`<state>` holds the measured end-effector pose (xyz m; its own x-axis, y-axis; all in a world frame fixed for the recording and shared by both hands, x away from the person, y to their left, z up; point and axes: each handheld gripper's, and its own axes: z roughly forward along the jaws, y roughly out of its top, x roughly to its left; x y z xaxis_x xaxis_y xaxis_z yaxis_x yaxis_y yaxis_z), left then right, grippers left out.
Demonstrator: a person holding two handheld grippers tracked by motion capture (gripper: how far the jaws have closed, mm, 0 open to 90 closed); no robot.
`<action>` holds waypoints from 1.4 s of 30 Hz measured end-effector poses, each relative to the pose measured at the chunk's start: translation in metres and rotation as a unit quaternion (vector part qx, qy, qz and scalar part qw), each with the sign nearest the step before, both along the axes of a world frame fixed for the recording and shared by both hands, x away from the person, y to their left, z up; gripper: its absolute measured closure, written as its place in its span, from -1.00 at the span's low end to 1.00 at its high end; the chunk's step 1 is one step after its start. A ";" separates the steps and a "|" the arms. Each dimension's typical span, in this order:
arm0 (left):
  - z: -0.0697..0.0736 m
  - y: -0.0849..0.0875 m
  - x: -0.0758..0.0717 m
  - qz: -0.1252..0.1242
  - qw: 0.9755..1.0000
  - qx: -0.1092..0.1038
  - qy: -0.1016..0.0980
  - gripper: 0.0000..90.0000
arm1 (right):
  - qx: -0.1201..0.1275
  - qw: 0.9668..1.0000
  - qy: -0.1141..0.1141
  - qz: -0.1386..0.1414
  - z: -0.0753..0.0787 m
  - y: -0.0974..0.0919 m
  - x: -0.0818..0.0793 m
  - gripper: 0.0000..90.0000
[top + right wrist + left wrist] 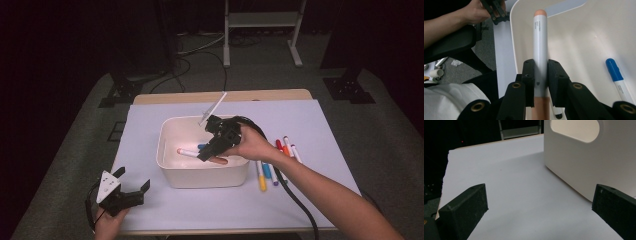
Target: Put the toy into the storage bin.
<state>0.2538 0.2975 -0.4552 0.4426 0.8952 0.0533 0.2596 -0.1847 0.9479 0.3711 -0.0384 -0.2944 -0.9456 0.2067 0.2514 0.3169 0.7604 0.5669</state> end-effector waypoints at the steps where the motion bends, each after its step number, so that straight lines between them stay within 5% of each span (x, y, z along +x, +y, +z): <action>1: 0.000 0.000 0.000 0.000 1.000 0.000 0.000 -1.00 | -0.002 1.000 0.001 0.002 -0.001 0.001 0.001 0.68; 21: 0.000 0.001 -0.001 -0.002 1.000 -0.001 0.001 -1.00 | -0.056 0.998 0.014 0.026 -0.032 0.027 0.014 0.68; 38: 0.000 0.001 -0.001 -0.001 1.000 -0.005 -0.002 -1.00 | -0.118 0.992 0.019 0.042 -0.055 0.042 0.017 0.65; 42: 0.000 0.001 -0.001 -0.001 1.000 -0.006 -0.002 -1.00 | -0.114 0.993 0.016 0.039 -0.053 0.041 0.018 0.59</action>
